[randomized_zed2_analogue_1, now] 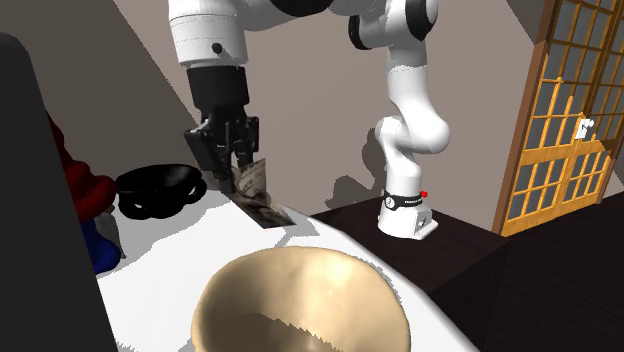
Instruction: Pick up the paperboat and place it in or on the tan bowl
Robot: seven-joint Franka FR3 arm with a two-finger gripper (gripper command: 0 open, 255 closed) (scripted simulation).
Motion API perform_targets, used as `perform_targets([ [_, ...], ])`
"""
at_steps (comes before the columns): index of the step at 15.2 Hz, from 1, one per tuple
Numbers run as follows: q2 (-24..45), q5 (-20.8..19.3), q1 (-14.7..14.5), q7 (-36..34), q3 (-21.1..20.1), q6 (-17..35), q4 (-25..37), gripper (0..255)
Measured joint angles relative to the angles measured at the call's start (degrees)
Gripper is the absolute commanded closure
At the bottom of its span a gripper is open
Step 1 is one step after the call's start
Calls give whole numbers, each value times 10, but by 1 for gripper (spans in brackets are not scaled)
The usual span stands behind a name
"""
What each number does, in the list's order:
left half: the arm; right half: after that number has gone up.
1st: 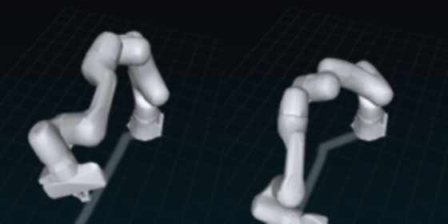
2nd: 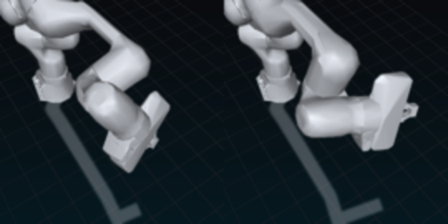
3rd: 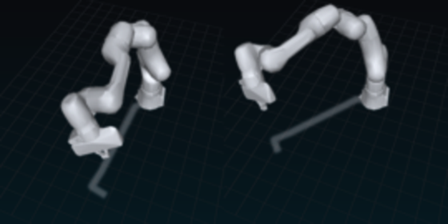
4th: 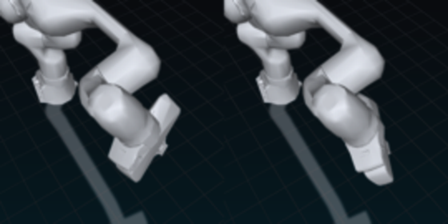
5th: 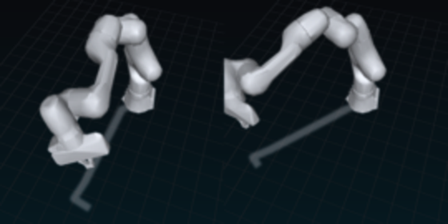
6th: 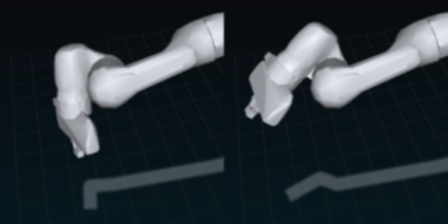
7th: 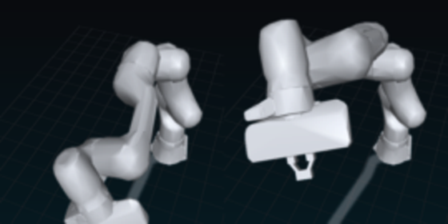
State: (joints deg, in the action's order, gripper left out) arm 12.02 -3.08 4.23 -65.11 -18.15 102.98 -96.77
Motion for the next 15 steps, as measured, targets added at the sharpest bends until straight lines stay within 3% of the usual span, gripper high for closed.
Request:
perform_targets([
  [15,-1,1,-4,0,-3,-112,111,255],
])
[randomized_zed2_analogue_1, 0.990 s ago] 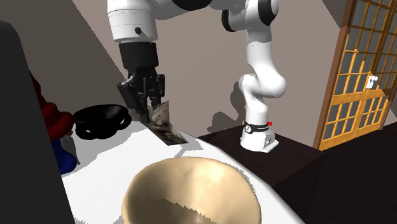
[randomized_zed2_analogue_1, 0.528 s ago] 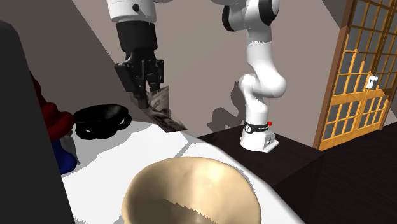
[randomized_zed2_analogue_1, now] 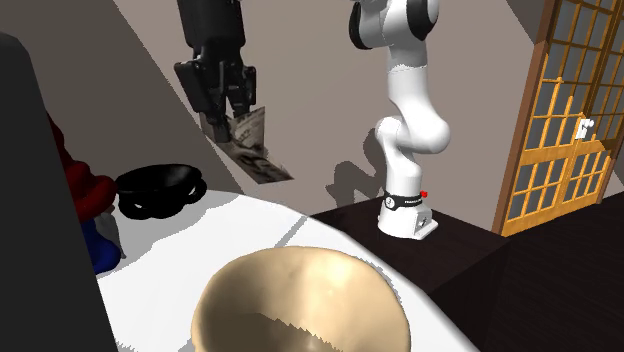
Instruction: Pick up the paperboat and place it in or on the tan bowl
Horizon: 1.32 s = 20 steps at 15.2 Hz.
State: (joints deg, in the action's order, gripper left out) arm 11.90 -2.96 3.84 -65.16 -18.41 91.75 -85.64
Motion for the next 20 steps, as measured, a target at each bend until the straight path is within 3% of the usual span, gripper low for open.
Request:
perform_targets([
  [8,80,-25,-72,-93,-30,-37,111,255],
  [14,202,-65,-159,-159,-39,-107,299,255],
  [16,274,-84,-208,-178,-35,-148,416,255],
  [17,290,-88,-218,-182,-33,-156,439,255],
  [20,280,-85,-214,-189,-35,-130,402,255],
])
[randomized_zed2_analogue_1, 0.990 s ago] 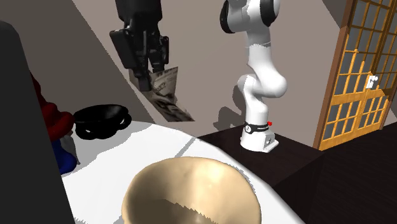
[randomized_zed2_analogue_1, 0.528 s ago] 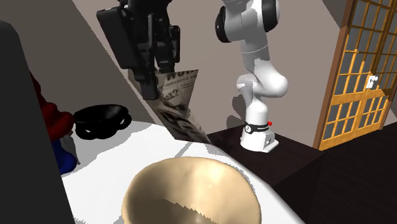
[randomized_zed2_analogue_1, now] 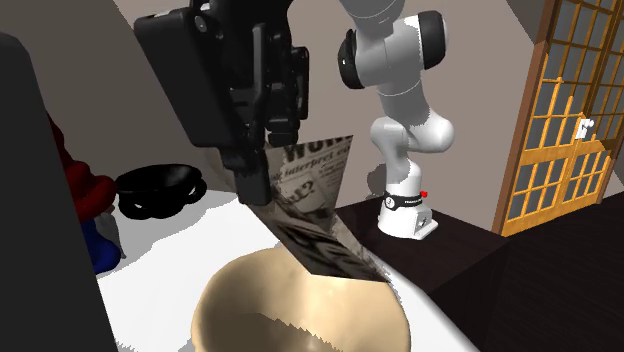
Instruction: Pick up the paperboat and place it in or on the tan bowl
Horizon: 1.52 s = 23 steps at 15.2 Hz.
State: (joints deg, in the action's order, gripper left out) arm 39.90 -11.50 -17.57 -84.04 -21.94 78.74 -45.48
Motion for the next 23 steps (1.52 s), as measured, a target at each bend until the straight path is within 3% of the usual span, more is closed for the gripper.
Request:
perform_targets([
  [8,-37,9,26,-5,-5,89,-128,255],
  [16,-40,10,30,-5,-5,110,-152,255],
  [17,-40,10,30,-5,-5,110,-152,0],
  [23,-40,10,30,-5,-5,110,-152,0],
])
